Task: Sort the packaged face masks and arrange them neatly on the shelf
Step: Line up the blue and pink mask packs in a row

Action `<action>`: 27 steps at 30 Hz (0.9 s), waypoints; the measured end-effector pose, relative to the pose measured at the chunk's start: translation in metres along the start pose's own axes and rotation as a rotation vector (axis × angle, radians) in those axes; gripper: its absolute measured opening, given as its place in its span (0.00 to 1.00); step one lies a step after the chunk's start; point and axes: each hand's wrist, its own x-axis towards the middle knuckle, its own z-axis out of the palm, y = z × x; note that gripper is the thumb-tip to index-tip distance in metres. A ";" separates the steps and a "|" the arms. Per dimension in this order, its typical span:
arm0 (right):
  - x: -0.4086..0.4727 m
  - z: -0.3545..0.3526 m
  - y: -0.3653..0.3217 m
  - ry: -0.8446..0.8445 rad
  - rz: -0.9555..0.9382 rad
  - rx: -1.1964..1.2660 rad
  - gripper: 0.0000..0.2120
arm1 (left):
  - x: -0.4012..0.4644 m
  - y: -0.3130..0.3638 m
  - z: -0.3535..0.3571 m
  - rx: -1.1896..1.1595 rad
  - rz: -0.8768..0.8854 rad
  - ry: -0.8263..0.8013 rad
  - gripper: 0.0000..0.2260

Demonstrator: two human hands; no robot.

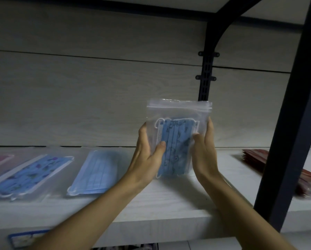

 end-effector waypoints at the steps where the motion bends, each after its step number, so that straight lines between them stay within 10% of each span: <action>1: 0.000 -0.001 0.000 0.005 0.038 0.019 0.19 | 0.000 0.000 -0.001 -0.007 -0.016 -0.003 0.21; 9: -0.003 -0.001 0.005 -0.052 0.146 -0.034 0.10 | 0.000 -0.007 0.000 0.036 -0.074 0.015 0.13; 15: -0.004 -0.004 0.001 -0.030 0.208 -0.169 0.23 | 0.007 0.001 -0.006 -0.109 -0.023 0.206 0.15; 23: -0.012 0.000 -0.009 -0.165 0.458 0.570 0.22 | 0.021 0.002 -0.002 -0.477 -0.166 0.369 0.16; 27: -0.017 -0.006 -0.018 -0.126 0.400 0.553 0.17 | 0.015 0.002 0.001 -0.462 -0.194 0.341 0.18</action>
